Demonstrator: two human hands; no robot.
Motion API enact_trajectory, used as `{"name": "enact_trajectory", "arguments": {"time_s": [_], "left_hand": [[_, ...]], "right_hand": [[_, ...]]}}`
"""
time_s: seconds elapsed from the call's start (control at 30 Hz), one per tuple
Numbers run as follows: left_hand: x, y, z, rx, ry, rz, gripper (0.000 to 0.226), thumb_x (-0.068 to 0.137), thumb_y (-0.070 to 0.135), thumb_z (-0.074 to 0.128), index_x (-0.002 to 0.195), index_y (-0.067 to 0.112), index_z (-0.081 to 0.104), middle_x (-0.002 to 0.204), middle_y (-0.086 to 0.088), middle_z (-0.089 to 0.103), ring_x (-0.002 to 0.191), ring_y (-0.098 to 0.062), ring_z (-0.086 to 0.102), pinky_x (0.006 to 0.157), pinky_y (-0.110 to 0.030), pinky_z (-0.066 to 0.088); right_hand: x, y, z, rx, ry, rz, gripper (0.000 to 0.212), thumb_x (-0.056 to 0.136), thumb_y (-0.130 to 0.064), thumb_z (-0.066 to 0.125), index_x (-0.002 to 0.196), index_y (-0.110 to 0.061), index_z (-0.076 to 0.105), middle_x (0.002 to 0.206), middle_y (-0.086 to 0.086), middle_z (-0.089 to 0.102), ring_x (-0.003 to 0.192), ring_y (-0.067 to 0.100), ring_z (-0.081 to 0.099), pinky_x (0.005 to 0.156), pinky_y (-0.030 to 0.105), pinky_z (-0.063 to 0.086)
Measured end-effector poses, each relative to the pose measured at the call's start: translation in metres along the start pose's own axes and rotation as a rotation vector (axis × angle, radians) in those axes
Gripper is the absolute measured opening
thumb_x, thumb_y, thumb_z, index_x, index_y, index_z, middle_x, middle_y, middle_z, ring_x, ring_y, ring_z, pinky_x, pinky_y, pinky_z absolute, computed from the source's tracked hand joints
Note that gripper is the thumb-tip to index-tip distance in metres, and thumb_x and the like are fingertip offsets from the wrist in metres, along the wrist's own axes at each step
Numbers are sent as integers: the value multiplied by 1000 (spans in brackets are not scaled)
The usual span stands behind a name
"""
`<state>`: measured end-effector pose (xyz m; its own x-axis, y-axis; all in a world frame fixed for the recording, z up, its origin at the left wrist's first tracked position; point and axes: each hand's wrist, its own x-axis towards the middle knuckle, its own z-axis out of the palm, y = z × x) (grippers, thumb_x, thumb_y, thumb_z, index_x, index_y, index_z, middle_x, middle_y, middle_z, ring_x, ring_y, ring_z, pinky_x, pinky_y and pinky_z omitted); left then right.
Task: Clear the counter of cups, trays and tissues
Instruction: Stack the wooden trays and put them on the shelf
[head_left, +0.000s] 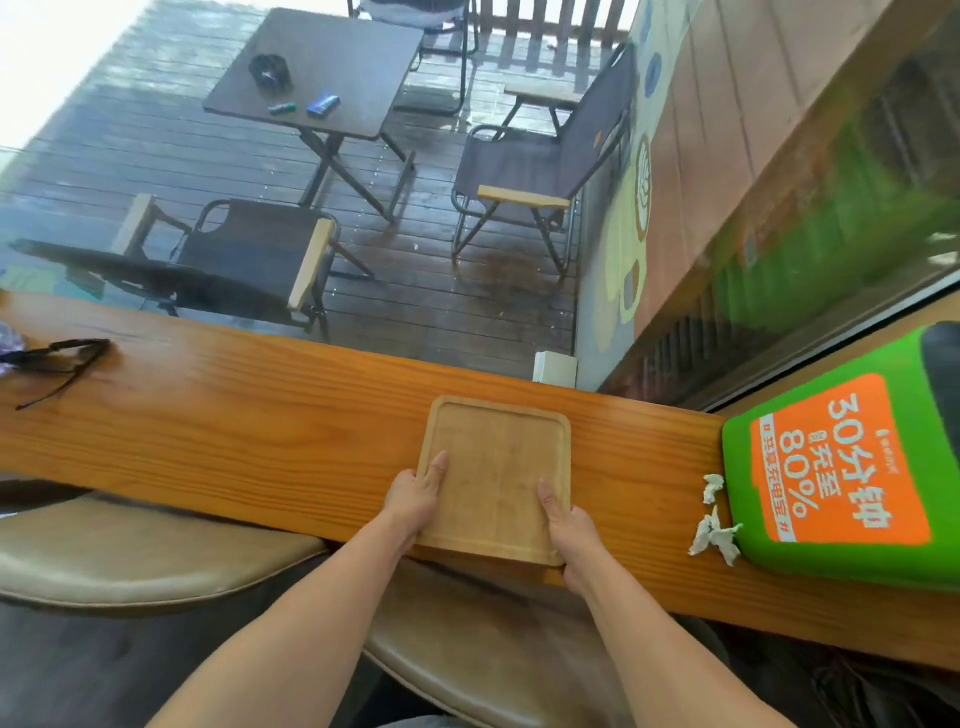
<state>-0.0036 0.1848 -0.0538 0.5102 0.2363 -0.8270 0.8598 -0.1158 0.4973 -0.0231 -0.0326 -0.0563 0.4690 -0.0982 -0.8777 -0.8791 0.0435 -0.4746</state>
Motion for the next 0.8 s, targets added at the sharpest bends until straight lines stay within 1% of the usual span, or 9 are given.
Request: {"name": "enact_trajectory", "arguments": {"time_s": [0.17, 0.3, 0.37, 0.43, 0.47, 0.57, 0.63, 0.7, 0.8], "left_hand": [[-37, 28, 6, -15, 12, 156, 73, 81, 72, 53, 115, 7, 52, 119, -13, 62, 109, -33, 59, 99, -48, 48], [-66, 60, 13, -5, -58, 288, 82, 82, 71, 52, 125, 1, 53, 119, -16, 64, 108, -35, 61, 95, -49, 51], [-79, 76, 18, 12, -94, 364, 82, 81, 73, 52, 123, 2, 54, 114, -14, 65, 98, -31, 64, 79, -43, 55], [-95, 91, 24, 51, -121, 441, 81, 79, 75, 52, 120, 4, 54, 109, -12, 66, 88, -25, 64, 62, -35, 50], [-103, 97, 27, 77, -132, 477, 81, 79, 75, 51, 120, 5, 54, 109, -11, 65, 88, -26, 64, 62, -35, 50], [-124, 104, 34, 153, -171, 575, 85, 80, 75, 50, 124, 3, 54, 115, -14, 65, 101, -33, 63, 84, -44, 54], [-132, 100, 39, 200, -205, 611, 85, 81, 76, 48, 122, 1, 57, 114, -16, 66, 101, -34, 63, 90, -48, 53], [-139, 88, 45, 249, -251, 611, 81, 82, 75, 48, 117, 3, 58, 110, -14, 67, 95, -33, 64, 88, -47, 54], [-151, 64, 56, 303, -294, 599, 77, 81, 75, 49, 112, 5, 57, 104, -12, 65, 88, -30, 63, 75, -40, 51]], "right_hand": [[-36, -28, -19, -2, 6, -175, 75, 85, -59, 62, 135, -4, 52, 129, 13, 63, 117, 32, 59, 107, 48, 44], [-73, -48, -35, 42, 69, -329, 67, 87, -55, 62, 129, -3, 57, 123, 14, 66, 113, 31, 62, 103, 48, 47], [-91, -51, -45, 73, 132, -395, 67, 85, -57, 63, 126, -3, 59, 119, 13, 68, 109, 31, 64, 101, 48, 49], [-108, -52, -54, 112, 204, -456, 69, 84, -58, 64, 126, -4, 60, 117, 13, 69, 108, 30, 65, 101, 48, 49], [-118, -51, -58, 121, 240, -482, 70, 84, -59, 64, 126, -4, 60, 118, 13, 68, 108, 30, 64, 102, 48, 48], [-146, -41, -69, 139, 331, -518, 72, 82, -65, 61, 124, -6, 61, 117, 9, 68, 108, 28, 63, 102, 44, 48], [-161, -26, -72, 147, 404, -531, 70, 83, -65, 61, 125, -9, 61, 118, 7, 67, 109, 26, 61, 102, 40, 46], [-173, -4, -74, 190, 486, -536, 64, 85, -58, 64, 124, -7, 63, 119, 8, 68, 109, 26, 62, 97, 35, 47], [-189, 34, -77, 274, 563, -493, 60, 87, -51, 66, 121, -2, 64, 118, 13, 69, 108, 30, 64, 92, 37, 49]]}}
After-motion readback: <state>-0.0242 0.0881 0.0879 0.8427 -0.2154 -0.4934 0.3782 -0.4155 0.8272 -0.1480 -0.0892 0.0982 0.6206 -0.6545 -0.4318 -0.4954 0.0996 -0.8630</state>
